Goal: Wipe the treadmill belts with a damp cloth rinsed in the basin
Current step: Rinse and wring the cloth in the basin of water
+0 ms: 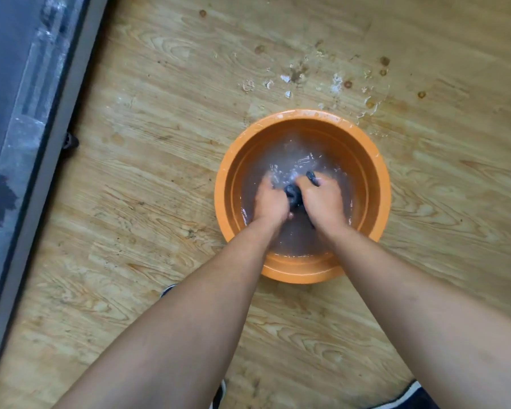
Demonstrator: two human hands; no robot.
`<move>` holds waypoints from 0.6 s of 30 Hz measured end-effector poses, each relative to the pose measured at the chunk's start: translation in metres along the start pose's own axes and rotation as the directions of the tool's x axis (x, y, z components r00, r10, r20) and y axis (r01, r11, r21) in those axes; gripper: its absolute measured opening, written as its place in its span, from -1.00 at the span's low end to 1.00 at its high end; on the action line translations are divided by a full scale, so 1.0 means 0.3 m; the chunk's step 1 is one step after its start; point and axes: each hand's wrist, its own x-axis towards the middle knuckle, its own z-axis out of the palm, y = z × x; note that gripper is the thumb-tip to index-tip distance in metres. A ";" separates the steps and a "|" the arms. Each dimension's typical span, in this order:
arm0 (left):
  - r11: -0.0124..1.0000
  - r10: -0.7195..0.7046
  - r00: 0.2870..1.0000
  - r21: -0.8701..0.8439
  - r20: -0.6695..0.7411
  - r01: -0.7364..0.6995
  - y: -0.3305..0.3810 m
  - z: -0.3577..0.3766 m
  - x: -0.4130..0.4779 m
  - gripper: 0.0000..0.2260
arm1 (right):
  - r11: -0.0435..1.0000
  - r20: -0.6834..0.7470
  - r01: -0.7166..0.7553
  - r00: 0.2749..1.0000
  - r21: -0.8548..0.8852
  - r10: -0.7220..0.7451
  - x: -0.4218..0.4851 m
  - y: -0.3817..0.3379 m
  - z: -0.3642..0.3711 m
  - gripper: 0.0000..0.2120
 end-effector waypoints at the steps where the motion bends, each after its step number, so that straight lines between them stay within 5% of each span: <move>1: 1.000 -0.005 0.997 0.005 0.071 0.005 0.001 0.009 -0.008 -0.84 | 0.999 0.035 0.041 0.999 -0.026 -0.040 -0.012 -0.001 0.016 -0.77; 5: 0.982 -0.093 0.949 -0.131 0.302 0.138 -0.025 -0.002 -0.026 -0.68 | 0.965 0.083 0.126 0.991 -0.231 -0.109 0.010 -0.022 0.058 -0.93; 9: 1.000 -0.010 0.988 0.009 0.156 0.009 -0.047 -0.041 -0.020 -0.71 | 0.944 0.164 0.094 0.985 -0.316 -0.044 0.072 -0.079 0.055 -0.56; 14: 0.935 0.258 0.960 0.221 0.111 -0.277 0.001 -0.055 -0.058 -0.73 | 0.918 0.131 0.032 0.991 -0.394 0.022 0.144 -0.109 -0.002 -0.74; 18: 0.905 0.361 0.932 0.257 -0.043 -0.339 0.023 -0.072 -0.109 -0.72 | 0.932 0.033 -0.090 0.994 -0.352 0.108 0.171 -0.047 -0.065 -0.70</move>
